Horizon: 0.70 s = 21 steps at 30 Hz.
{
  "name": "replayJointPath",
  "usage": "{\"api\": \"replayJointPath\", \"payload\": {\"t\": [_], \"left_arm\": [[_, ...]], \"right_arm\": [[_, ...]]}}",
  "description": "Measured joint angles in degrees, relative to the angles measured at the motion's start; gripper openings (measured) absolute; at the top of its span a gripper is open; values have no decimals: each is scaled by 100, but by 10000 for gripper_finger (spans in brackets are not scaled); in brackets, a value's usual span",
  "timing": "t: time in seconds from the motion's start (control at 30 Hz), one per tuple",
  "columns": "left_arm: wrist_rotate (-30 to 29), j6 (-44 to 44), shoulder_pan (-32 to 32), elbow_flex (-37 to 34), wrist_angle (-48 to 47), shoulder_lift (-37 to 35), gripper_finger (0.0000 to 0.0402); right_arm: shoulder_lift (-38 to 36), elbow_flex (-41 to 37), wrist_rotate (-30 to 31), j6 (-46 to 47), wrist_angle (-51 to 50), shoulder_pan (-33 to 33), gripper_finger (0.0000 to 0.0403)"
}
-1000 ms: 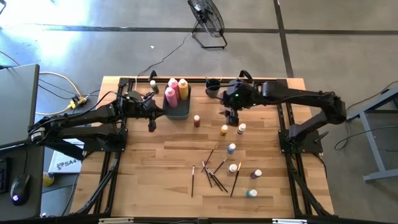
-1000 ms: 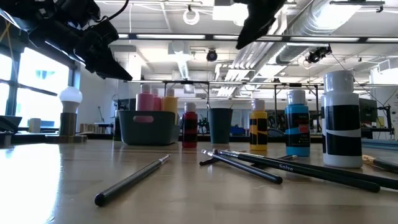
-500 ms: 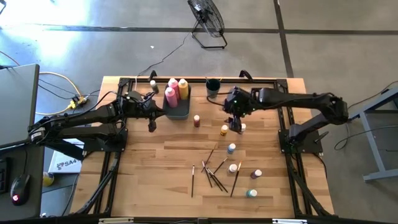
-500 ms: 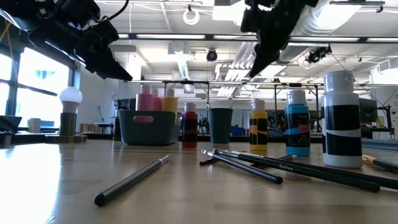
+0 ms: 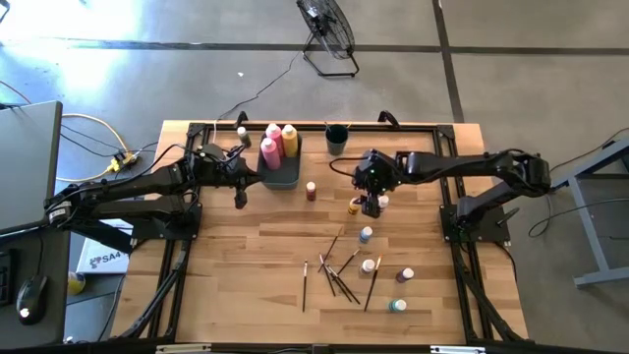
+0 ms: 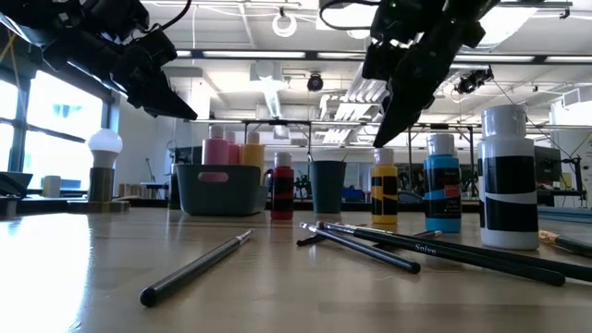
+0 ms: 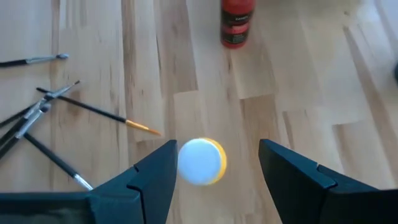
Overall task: Pick & Place Paint Supplies
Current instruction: Move the small yellow paint bottle from right to the middle of the table
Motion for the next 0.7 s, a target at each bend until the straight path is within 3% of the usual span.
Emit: {"api": "replayJointPath", "payload": {"t": [0.53, 0.7], "left_arm": [[-1, 7, 0, 0, 2, 0, 0], [1, 11, 0, 0, 2, 0, 0]], "right_arm": [[0, -387, -150, 334, 519, 164, 219], [-2, -422, 382, 283, 609, 210, 219]]}}
